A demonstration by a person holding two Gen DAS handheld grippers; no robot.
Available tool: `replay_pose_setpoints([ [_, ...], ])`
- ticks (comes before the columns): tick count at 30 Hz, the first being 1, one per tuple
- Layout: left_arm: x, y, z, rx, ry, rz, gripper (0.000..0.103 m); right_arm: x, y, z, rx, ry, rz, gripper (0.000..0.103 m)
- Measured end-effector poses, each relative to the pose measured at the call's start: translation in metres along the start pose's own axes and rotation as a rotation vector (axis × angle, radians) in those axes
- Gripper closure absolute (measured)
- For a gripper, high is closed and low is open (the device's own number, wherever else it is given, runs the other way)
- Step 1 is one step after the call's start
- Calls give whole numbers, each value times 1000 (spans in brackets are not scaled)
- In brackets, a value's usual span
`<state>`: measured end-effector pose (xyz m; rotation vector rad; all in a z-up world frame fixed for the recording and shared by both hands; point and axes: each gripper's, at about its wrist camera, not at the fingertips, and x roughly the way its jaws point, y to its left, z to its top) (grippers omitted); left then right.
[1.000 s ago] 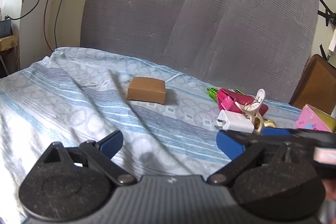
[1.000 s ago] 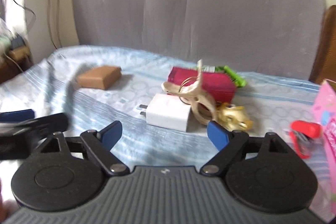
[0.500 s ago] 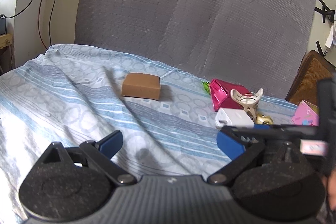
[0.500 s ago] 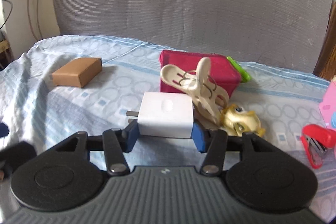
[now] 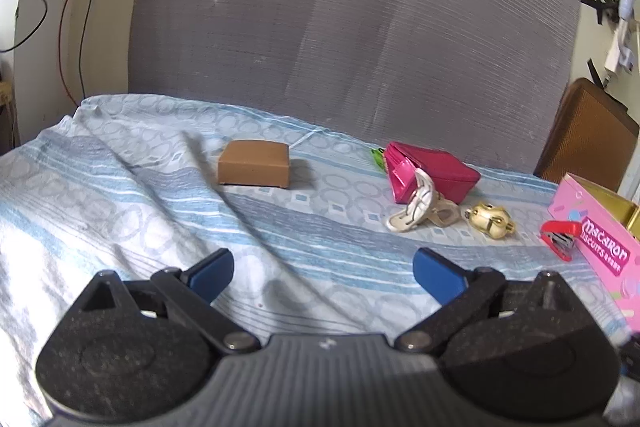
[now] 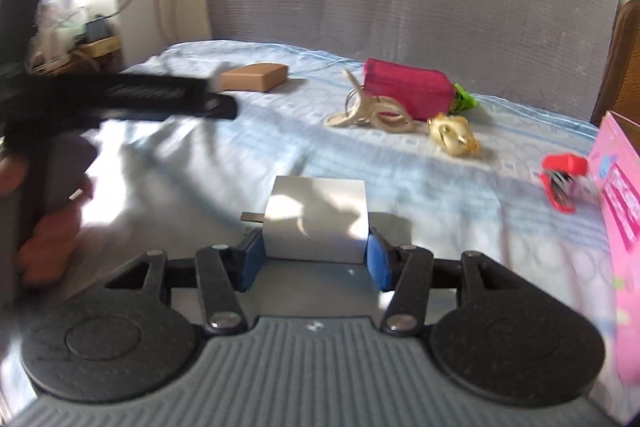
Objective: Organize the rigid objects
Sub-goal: 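Carry the white plug with the right tool over the pink tin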
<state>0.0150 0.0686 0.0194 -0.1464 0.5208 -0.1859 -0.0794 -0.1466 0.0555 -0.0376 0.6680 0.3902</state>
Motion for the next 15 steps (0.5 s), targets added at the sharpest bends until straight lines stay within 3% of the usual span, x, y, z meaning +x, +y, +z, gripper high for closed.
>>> replay_pose_setpoints([
  [8, -2, -9, -2, 55, -7, -14, 3, -31, 4, -29, -4, -24, -10, 48],
  [15, -1, -15, -4, 97, 67, -97, 3, -39, -1, -36, -5, -21, 4, 47],
])
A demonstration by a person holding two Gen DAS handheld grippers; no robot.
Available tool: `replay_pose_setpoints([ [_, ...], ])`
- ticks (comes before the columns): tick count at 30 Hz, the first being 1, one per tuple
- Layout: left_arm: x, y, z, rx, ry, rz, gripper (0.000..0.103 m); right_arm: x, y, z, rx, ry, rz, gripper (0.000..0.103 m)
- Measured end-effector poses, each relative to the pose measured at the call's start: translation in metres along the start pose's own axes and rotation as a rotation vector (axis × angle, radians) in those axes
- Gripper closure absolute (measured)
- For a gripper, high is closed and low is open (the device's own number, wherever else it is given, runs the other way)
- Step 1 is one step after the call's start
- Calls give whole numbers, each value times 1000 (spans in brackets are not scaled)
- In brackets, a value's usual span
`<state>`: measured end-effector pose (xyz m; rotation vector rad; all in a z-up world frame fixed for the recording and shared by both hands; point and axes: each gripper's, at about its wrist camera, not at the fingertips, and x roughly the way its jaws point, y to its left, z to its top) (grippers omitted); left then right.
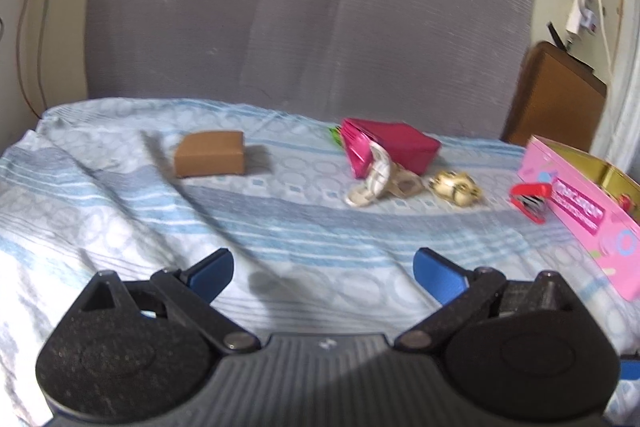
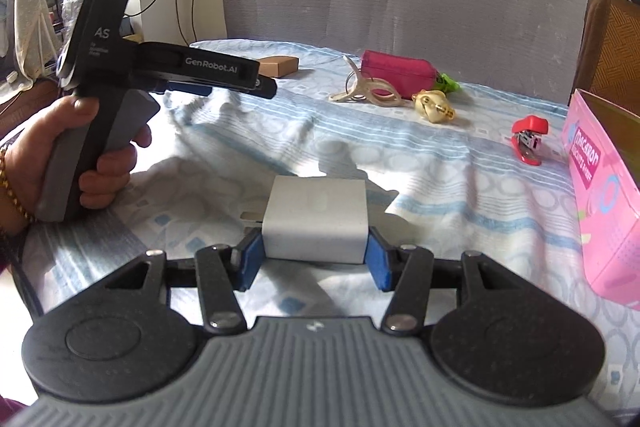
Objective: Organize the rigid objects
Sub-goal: 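Carry the white plug with the right tool over the pink tin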
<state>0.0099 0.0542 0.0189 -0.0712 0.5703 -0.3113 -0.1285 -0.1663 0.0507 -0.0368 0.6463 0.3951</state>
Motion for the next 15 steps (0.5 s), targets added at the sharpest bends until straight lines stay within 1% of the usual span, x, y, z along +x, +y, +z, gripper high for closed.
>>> replay_pose_setpoints([
  [3, -7, -5, -5, -3, 27, -26, 3, -9, -2, -6, -10, 2, -9, 45],
  [5, -15, -11, -10, -26, 53, -85, 4, -15, -4, -9, -8, -8, -14, 40],
  [7, -21, -18, -13, -46, 89, -156, 6, -21, -5, -13, -11, -21, -14, 29],
  [8, -24, -23, -14, -58, 113, -188, 8, -22, -6, -13, -13, -29, -13, 27],
  [10, -28, -30, -15, -92, 158, -263, 14, -22, -6, -13, -25, -32, -8, 27],
  [11, -30, -33, -15, -109, 182, -297, 15, -22, -5, -12, -31, -33, -8, 27],
  [12, -30, -37, -16, -121, 202, -322, 19, -21, -5, -11, -35, -36, -5, 27],
  [15, -28, -52, -20, -129, 271, -350, 26, -17, -3, -8, -50, -34, 6, 26],
])
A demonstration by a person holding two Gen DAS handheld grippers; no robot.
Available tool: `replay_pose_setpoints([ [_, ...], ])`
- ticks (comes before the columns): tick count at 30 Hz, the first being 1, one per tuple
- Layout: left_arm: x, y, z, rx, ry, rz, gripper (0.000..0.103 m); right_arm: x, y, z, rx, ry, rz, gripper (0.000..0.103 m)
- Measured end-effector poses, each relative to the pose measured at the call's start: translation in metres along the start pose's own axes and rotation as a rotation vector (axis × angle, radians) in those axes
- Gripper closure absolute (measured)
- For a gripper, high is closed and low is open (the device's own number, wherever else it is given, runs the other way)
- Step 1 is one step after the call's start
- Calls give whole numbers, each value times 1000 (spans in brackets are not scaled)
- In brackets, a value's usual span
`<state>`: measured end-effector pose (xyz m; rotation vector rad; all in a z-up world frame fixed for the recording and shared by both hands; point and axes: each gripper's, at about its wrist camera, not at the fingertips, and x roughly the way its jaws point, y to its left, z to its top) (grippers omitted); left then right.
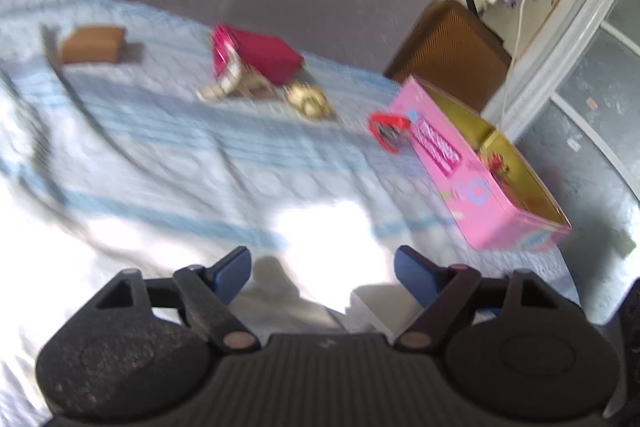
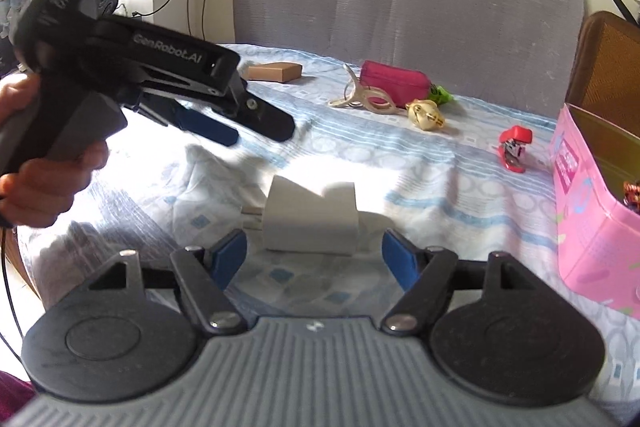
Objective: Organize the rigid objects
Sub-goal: 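Carry the white plug with the right tool over the pink tin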
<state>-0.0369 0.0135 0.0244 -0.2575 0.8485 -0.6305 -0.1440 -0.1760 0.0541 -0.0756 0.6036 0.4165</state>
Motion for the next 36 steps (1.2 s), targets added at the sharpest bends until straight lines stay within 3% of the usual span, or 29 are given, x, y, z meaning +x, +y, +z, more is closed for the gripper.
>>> replay_pose_setpoints([
  [3, 14, -13, -7, 15, 68, 2, 42, 9, 1, 2, -15, 23, -3, 26],
  [4, 16, -18, -9, 34, 54, 17, 44, 12, 1, 2, -13, 28, 4, 29],
  [6, 20, -25, -8, 35, 55, 4, 49, 16, -2, 0, 5, 35, 21, 47],
  [12, 25, -66, 21, 90, 14, -47, 52, -7, -14, 1, 13, -69, -81, 47],
  [21, 75, -190, 71, 319, -45, -150, 51, -69, -93, 12, 76, -236, -349, 47],
  [27, 123, -235, 71, 364, -8, -185, 49, -82, -145, 0, 139, -210, -443, 47],
  [36, 159, -251, 65, 373, 41, -165, 49, -73, -180, -15, 190, -173, -510, 47],
])
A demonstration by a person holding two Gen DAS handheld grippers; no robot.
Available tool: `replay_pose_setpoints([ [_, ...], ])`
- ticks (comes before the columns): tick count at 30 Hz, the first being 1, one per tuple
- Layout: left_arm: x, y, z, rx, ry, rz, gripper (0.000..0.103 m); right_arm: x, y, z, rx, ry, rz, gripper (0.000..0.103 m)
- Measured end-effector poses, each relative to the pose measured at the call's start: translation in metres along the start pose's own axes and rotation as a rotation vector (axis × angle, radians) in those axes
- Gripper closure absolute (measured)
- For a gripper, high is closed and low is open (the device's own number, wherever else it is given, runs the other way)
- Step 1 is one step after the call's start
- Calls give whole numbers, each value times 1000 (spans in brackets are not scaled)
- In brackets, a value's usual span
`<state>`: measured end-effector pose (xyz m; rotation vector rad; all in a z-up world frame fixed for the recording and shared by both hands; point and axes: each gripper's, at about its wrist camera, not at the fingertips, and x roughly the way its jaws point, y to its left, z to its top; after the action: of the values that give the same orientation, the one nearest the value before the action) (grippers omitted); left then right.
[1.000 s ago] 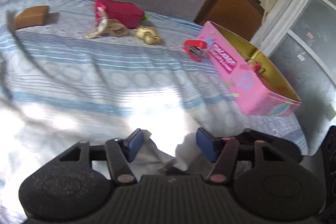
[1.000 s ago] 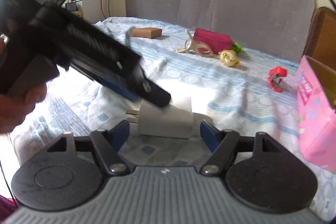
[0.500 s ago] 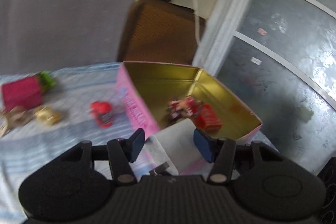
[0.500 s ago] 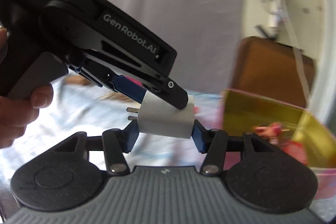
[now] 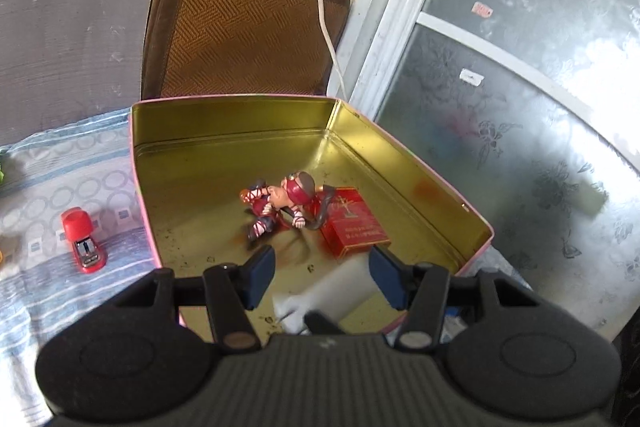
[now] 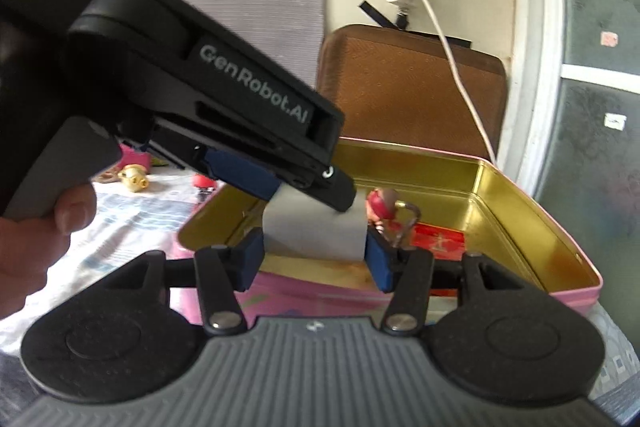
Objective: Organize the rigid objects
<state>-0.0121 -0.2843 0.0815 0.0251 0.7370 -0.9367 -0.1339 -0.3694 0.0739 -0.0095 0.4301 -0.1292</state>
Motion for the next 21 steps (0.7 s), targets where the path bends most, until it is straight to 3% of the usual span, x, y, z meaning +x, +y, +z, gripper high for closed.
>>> replay_pose_setpoints([
  [2, 2, -1, -1, 8, 1, 20, 46, 1, -3, -1, -4, -9, -39, 46],
  [6, -9, 2, -5, 13, -27, 42, 31, -7, -6, -3, 17, -27, -62, 37],
  [14, -58, 17, -17, 41, -140, 104, 24, -36, 9, -4, 22, -138, -90, 25],
  [21, -108, 71, -43, -6, -210, 254, 17, -48, 36, 5, 31, -220, -50, 22],
])
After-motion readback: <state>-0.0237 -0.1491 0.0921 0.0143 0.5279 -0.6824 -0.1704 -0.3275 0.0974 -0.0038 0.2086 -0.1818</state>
